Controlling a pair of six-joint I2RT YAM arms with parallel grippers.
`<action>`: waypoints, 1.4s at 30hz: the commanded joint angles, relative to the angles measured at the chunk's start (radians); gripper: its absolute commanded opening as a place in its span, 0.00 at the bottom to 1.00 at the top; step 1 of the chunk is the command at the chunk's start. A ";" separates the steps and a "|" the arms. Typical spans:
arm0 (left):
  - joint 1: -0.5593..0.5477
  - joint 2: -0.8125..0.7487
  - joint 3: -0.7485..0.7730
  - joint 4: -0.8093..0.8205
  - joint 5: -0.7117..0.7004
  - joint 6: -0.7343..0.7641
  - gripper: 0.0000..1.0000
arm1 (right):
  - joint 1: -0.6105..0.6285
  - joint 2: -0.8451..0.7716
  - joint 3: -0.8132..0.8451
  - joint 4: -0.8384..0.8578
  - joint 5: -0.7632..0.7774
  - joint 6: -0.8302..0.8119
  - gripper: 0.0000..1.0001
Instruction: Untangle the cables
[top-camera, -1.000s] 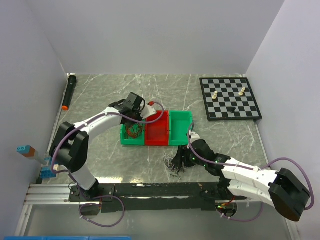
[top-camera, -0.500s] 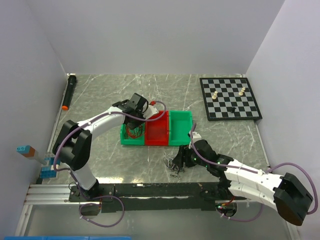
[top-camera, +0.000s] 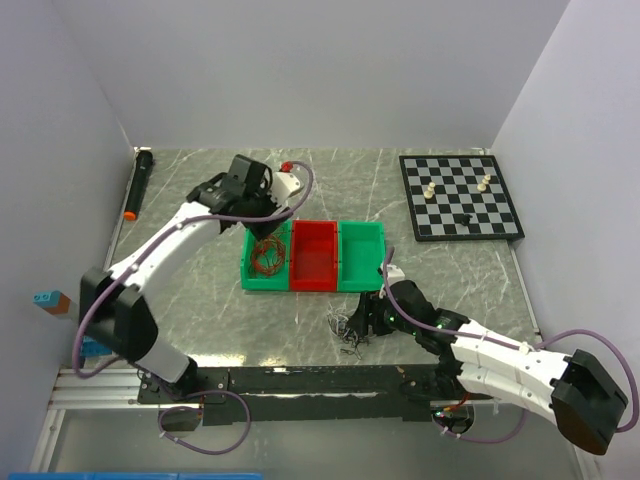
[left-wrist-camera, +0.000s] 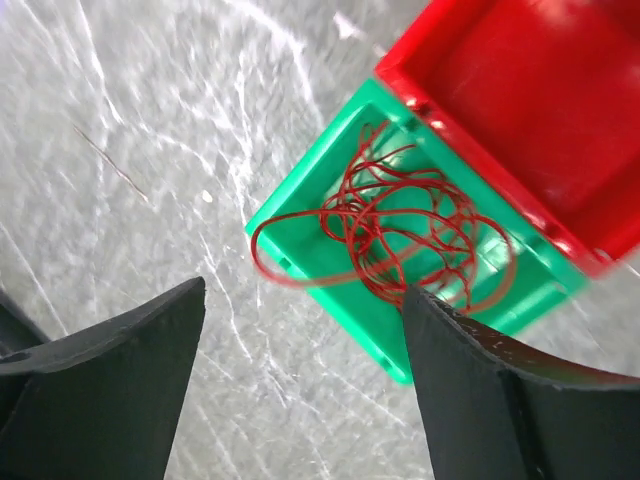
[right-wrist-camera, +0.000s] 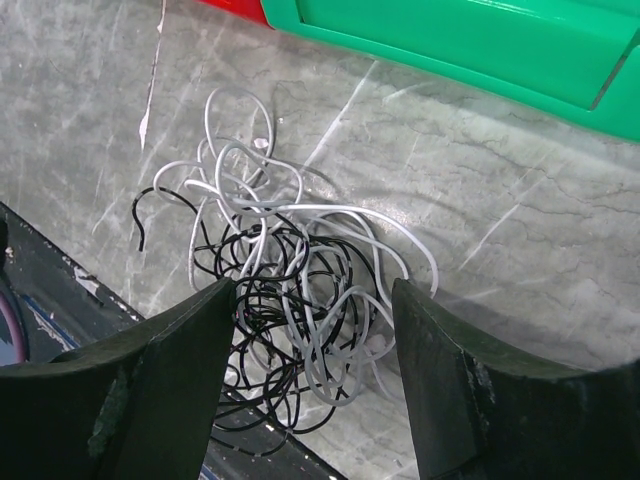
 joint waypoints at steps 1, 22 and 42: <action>-0.010 -0.092 0.006 -0.080 0.085 0.011 0.85 | -0.005 -0.018 0.045 -0.004 0.010 -0.003 0.69; -0.489 -0.235 -0.406 0.420 0.447 0.134 0.99 | 0.004 -0.301 0.088 -0.257 0.103 0.023 0.25; -0.561 0.029 -0.399 0.538 0.502 0.223 0.53 | 0.004 -0.459 0.071 -0.368 0.197 0.094 0.45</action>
